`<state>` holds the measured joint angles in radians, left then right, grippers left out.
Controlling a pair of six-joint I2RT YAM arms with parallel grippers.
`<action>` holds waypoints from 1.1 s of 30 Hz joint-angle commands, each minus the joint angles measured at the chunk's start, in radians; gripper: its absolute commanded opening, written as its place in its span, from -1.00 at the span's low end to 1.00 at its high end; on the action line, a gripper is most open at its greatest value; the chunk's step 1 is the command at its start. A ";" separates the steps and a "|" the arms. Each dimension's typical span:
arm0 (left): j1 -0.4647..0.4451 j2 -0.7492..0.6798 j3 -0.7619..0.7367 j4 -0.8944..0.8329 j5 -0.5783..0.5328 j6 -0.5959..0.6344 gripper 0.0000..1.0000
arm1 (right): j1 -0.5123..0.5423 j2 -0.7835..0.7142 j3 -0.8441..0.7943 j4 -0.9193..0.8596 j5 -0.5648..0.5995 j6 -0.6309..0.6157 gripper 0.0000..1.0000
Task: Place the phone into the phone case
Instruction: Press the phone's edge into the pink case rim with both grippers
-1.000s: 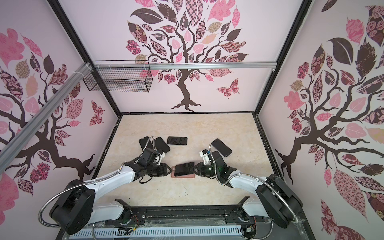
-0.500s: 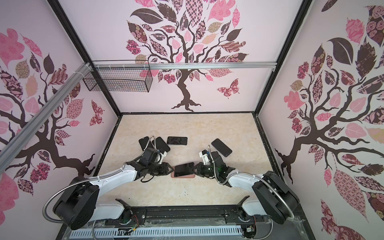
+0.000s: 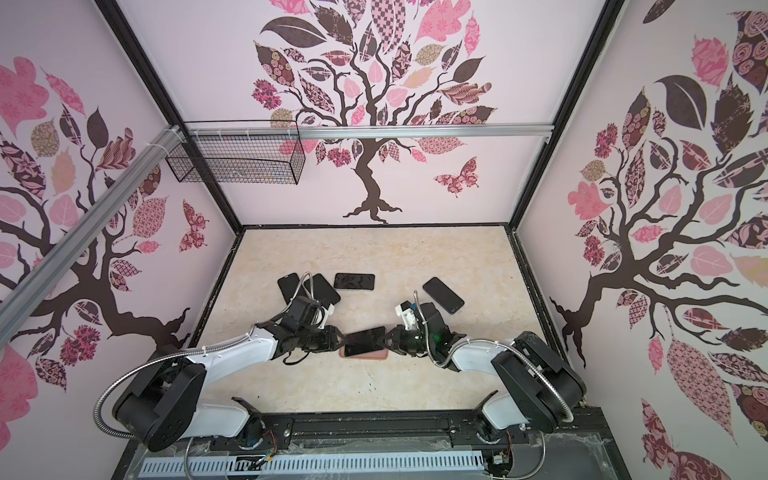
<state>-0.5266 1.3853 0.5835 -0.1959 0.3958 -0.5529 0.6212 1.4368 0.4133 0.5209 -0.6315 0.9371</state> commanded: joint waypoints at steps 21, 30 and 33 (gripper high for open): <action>-0.004 0.057 -0.025 0.031 -0.014 0.013 -0.30 | 0.000 0.106 0.011 0.117 -0.039 0.040 -0.85; -0.003 0.063 -0.040 0.055 0.021 0.004 -0.39 | 0.000 0.153 0.015 0.133 -0.045 0.028 -0.82; -0.004 0.061 -0.044 0.061 0.031 -0.001 -0.43 | -0.001 0.166 0.015 0.134 -0.041 0.022 -0.79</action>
<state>-0.5255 1.4429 0.5678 -0.1616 0.3988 -0.5533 0.6174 1.5673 0.4141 0.6765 -0.6830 0.9668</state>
